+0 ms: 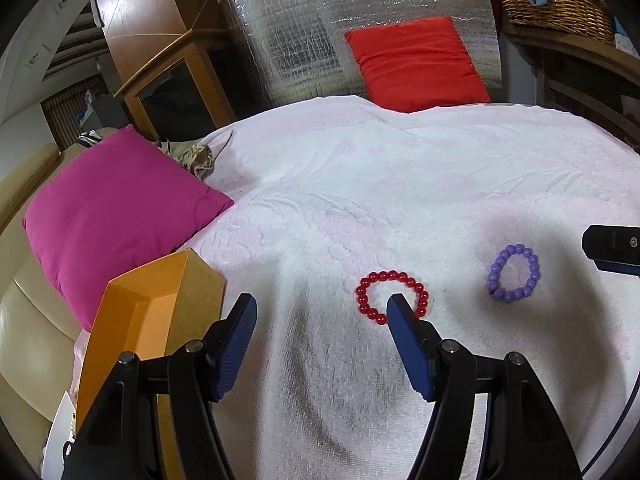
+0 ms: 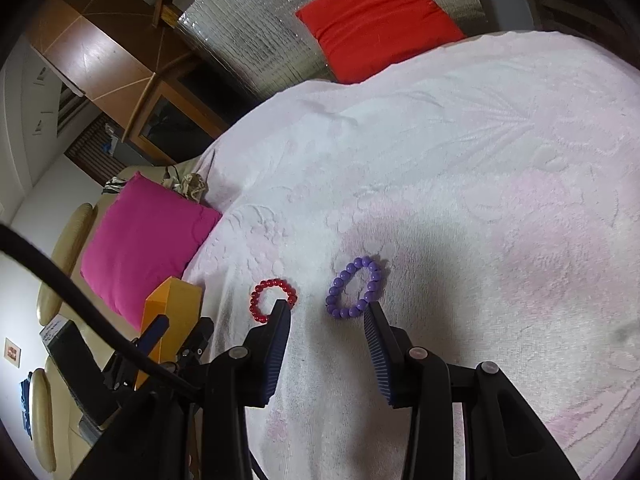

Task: Organize jewelry
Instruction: 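Move both open grippers back over the red and purple bead bracelets, then close the right gripper on the purple bead bracelet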

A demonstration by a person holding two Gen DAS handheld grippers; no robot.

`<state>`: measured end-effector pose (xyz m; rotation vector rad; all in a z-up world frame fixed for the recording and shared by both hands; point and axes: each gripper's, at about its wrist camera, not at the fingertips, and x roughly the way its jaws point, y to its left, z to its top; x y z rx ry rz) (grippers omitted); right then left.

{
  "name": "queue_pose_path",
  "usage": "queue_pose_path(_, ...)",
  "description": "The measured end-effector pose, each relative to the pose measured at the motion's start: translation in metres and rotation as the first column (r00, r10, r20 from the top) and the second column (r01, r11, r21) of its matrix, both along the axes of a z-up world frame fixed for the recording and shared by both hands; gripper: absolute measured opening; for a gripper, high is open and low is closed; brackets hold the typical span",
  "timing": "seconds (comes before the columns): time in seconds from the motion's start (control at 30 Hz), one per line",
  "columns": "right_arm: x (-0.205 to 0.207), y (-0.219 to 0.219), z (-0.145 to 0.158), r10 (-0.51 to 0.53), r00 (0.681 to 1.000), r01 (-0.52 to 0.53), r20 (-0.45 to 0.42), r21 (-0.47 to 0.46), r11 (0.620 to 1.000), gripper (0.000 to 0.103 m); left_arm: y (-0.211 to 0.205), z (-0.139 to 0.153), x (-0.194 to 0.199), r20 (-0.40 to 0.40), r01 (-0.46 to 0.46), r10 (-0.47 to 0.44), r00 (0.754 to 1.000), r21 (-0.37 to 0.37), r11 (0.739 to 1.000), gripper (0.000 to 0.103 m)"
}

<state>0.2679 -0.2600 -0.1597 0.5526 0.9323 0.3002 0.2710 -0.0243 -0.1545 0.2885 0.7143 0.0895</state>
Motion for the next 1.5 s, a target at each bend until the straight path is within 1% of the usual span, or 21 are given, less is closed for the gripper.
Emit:
queue_pose_path(0.17, 0.005, 0.002, -0.004, -0.002, 1.0, 0.003, -0.017, 0.01, 1.0, 0.042, 0.005, -0.005, 0.003, -0.024, -0.003, 0.003, 1.0, 0.004, 1.0, 0.068)
queue_pose_path(0.37, 0.011, -0.001, -0.01, -0.02, 0.999, 0.02, -0.037, 0.001, 1.0, 0.042, 0.015, -0.02, 0.014, -0.111, -0.015, 0.011, 0.994, -0.032, 0.999, 0.068)
queue_pose_path(0.47, 0.017, -0.002, -0.016, -0.028, 0.998, 0.028, -0.053, -0.015, 1.0, 0.04, 0.018, -0.025, 0.016, -0.134, -0.022, 0.018, 0.991, -0.032, 0.999, 0.068)
queue_pose_path(0.53, 0.022, 0.0, -0.02, -0.025, 0.998, 0.023, -0.061, -0.03, 0.999, 0.035, 0.019, -0.026, 0.016, -0.133, -0.024, 0.021, 0.991, -0.027, 0.999, 0.068)
queue_pose_path(0.7, 0.037, 0.01, -0.033, -0.024, 0.996, 0.016, -0.086, -0.094, 0.995, 0.033, 0.023, -0.027, 0.015, -0.134, -0.032, 0.03, 0.991, -0.016, 0.999, 0.068)
queue_pose_path(0.77, 0.042, 0.015, -0.037, -0.022, 0.995, 0.011, -0.093, -0.12, 0.993, 0.03, 0.026, -0.027, 0.015, -0.133, -0.036, 0.035, 0.99, -0.01, 0.999, 0.068)
queue_pose_path(0.93, 0.049, 0.027, -0.044, -0.026, 0.995, 0.008, -0.1, -0.179, 0.984, 0.03, 0.033, -0.024, 0.014, -0.12, -0.045, 0.043, 0.992, -0.009, 0.999, 0.068)
queue_pose_path(1.17, 0.052, 0.038, -0.045, -0.027, 0.995, 0.008, -0.1, -0.19, 0.982, 0.029, 0.041, -0.017, 0.012, -0.092, -0.047, 0.047, 0.995, -0.004, 0.999, 0.068)
queue_pose_path(1.5, 0.058, 0.048, -0.05, -0.036, 0.994, 0.013, -0.105, -0.213, 0.977, 0.029, 0.049, -0.014, 0.009, -0.075, -0.049, 0.049, 0.996, -0.003, 0.999, 0.068)
